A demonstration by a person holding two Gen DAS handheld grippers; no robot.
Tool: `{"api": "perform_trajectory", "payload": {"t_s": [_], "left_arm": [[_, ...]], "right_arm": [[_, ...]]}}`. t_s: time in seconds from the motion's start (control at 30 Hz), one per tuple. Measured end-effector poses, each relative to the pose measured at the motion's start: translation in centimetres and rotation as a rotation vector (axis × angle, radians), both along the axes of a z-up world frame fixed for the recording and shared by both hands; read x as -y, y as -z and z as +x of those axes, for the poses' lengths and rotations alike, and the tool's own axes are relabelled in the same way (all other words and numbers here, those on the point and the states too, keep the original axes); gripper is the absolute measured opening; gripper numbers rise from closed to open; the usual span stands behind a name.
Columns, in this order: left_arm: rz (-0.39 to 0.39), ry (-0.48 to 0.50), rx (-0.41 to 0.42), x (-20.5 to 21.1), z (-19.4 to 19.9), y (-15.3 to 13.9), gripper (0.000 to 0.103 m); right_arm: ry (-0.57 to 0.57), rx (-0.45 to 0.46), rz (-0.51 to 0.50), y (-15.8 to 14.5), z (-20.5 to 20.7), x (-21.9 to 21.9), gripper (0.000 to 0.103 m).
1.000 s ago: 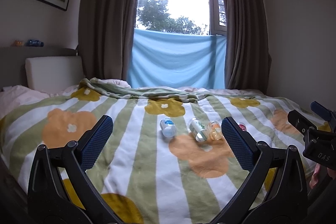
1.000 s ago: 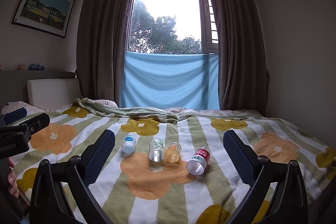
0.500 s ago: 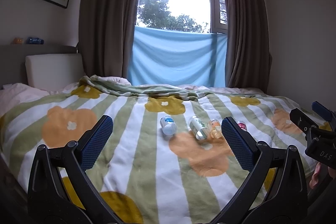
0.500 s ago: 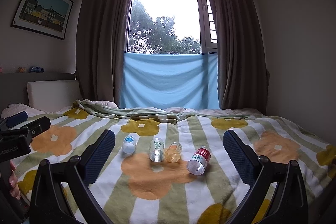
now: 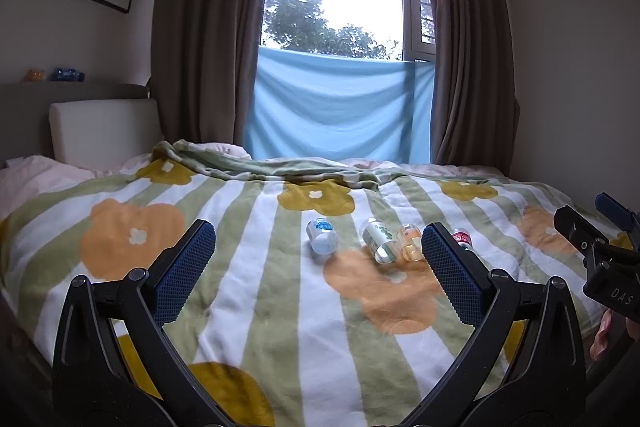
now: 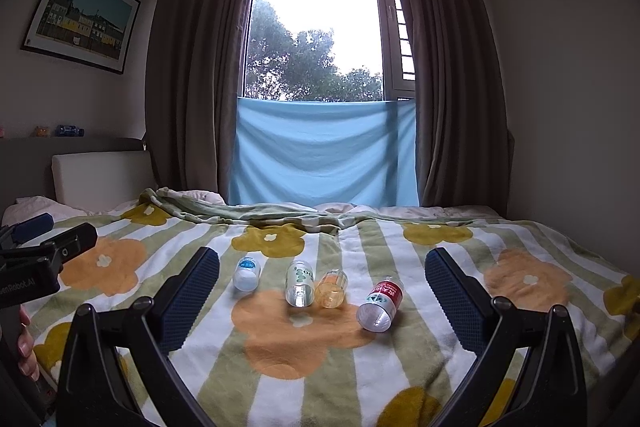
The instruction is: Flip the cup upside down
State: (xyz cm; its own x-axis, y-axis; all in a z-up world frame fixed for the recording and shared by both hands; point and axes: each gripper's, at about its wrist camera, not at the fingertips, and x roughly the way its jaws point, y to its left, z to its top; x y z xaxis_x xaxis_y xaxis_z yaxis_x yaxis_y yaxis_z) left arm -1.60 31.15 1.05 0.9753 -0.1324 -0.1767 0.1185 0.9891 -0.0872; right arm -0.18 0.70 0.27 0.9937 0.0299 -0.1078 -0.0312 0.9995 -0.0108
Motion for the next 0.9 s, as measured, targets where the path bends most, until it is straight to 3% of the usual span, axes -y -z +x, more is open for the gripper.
{"api": "perform_trajectory", "payload": {"t_s": [0.53, 0.73, 0.9], "left_arm": [[0.004, -0.001, -0.033, -0.3, 0.7, 1.1, 0.103], [-0.006, 0.002, -0.070, -0.8, 1.8, 1.9, 0.103], [-0.036, 0.021, -0.116, -1.8, 3.1, 3.4, 0.103]], "right_arm": [[-0.002, -0.049, 0.007, 1.1, 1.2, 0.2, 0.103], [0.031, -0.141, -0.021, 0.5, 6.5, 2.0, 0.103], [0.071, -0.302, -0.022, 1.4, 13.6, 4.7, 0.103]]}}
